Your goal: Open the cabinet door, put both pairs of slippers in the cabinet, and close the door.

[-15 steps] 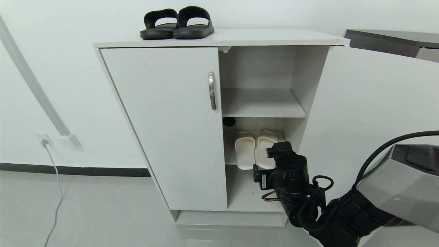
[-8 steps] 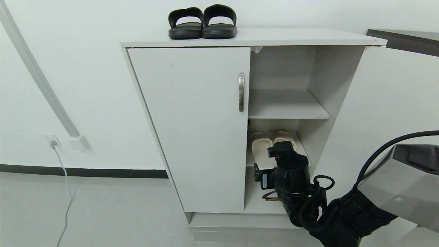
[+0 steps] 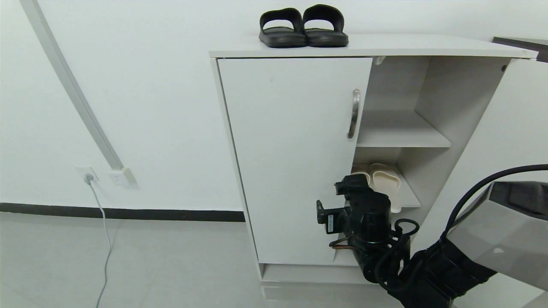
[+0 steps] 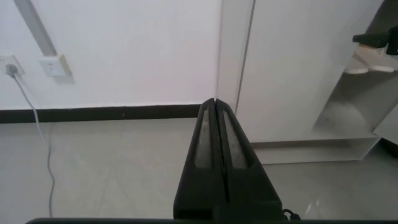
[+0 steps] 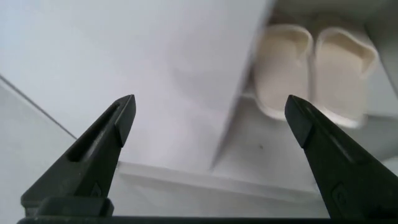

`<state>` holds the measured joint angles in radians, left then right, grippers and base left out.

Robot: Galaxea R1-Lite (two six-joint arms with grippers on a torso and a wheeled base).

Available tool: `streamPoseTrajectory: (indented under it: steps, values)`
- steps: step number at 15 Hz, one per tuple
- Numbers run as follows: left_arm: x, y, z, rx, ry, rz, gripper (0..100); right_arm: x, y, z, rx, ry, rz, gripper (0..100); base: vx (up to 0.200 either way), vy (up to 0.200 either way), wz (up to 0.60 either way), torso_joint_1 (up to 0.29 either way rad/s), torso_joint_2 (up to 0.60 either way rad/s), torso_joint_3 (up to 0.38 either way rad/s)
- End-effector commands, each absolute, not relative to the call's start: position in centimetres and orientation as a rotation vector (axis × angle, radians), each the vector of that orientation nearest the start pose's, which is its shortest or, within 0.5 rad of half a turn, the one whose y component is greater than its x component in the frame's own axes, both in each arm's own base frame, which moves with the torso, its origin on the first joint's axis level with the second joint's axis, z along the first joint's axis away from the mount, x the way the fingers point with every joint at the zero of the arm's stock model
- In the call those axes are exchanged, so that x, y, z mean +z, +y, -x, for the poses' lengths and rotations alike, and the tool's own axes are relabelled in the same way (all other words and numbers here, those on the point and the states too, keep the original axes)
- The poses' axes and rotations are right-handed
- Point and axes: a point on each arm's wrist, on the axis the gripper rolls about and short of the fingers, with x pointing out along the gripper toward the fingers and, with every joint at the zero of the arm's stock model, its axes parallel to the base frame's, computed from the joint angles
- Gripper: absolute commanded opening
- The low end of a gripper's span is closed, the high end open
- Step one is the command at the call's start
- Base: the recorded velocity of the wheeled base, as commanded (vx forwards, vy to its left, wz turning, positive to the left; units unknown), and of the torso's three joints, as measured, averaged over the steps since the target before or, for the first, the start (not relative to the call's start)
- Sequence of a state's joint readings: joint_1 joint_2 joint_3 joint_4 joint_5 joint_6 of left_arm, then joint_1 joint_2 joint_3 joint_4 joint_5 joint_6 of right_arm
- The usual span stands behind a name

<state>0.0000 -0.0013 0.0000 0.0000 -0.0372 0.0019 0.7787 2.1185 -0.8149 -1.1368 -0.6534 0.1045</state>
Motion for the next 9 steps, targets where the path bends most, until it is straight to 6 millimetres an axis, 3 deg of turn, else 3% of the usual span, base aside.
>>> streamPoseTrajectory:
  steps: [1, 9]
  values:
    - [7.55, -0.08, 2.28, -0.037, 0.0, -0.002, 0, 8.56, 24.96, -27.37, 0.12, 0.133, 0.028, 100, 0.0, 0.0, 0.0, 0.0, 0.0, 0.0]
    - [7.55, -0.08, 2.28, -0.035, 0.0, -0.002, 0, 8.58, 24.36, -27.48, 0.137, 0.117, 0.047, 100, 0.0, 0.0, 0.0, 0.0, 0.0, 0.0]
